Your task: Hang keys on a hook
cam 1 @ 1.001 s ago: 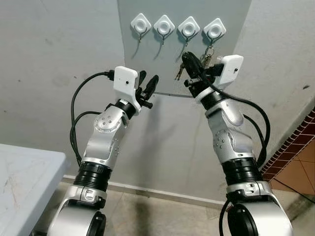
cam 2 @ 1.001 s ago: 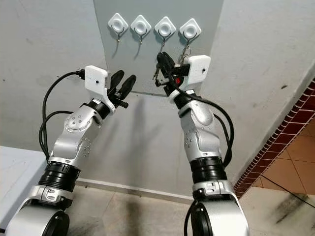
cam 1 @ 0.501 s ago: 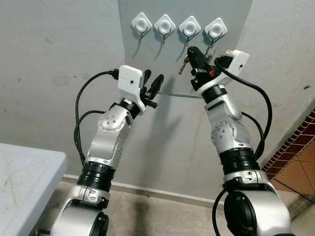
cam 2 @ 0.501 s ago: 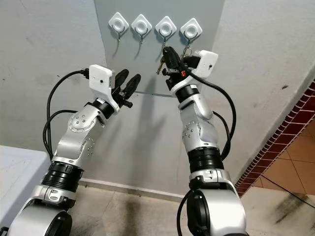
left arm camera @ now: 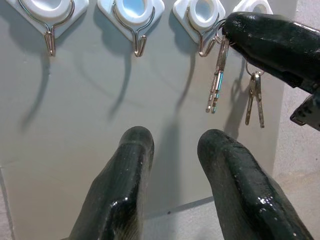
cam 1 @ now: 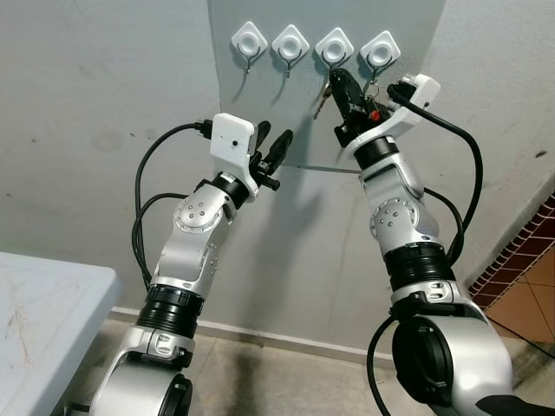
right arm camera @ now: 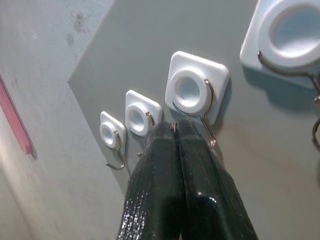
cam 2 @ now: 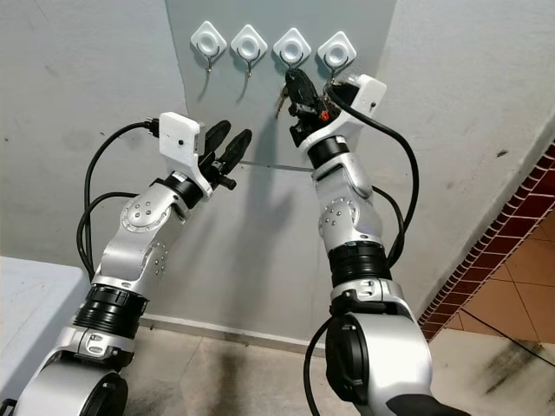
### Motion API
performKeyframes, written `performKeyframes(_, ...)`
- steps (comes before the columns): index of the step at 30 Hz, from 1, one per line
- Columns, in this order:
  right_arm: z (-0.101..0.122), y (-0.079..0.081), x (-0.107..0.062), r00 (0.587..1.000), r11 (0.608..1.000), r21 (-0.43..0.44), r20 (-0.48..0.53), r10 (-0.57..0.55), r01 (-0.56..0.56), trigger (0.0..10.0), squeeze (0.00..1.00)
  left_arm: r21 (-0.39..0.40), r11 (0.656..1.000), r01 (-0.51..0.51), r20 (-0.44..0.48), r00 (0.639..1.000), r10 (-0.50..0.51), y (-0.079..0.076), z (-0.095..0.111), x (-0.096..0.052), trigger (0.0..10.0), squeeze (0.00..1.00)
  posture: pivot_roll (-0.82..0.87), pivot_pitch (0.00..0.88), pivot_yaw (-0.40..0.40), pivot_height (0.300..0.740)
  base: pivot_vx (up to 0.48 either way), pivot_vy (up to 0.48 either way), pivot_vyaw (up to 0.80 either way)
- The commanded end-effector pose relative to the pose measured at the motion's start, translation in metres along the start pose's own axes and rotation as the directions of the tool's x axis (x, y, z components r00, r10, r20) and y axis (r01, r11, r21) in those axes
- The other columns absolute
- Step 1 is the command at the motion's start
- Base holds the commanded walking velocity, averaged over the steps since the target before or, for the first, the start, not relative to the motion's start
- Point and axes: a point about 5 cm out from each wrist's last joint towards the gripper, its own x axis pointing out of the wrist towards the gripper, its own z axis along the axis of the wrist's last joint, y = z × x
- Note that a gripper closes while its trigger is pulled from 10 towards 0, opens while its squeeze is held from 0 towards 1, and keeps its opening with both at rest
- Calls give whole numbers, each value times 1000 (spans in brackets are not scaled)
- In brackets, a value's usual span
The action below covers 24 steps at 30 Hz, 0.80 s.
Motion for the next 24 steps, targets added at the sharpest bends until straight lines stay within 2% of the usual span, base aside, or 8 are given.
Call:
performKeyframes(1, 4, 6, 7, 1000, 1000, 13, 12, 24, -25, 10000, 0, 17, 1000, 18, 23, 1000, -19, -3, 9, 4, 10000, 0, 57, 0, 4, 740, 0, 0, 0)
performKeyframes(13, 4, 4, 15, 1000, 996, 86, 5, -13, 12, 10000, 0, 16, 1000, 16, 22, 1000, -16, -3, 9, 3, 10000, 0, 61, 0, 1, 740, 0, 0, 0)
performKeyframes(21, 3, 2, 17, 998, 993, 100, -16, -54, 56, 10000, 0, 15, 1000, 14, 23, 1000, -14, -3, 9, 3, 10000, 0, 62, 0, 1, 740, 0, 0, 0)
performKeyframes(24, 1, -2, 17, 996, 986, 146, -21, -85, 87, 10000, 0, 13, 1000, 13, 22, 1000, -13, -3, 9, 3, 10000, 0, 62, 0, 1, 740, 0, 0, 0)
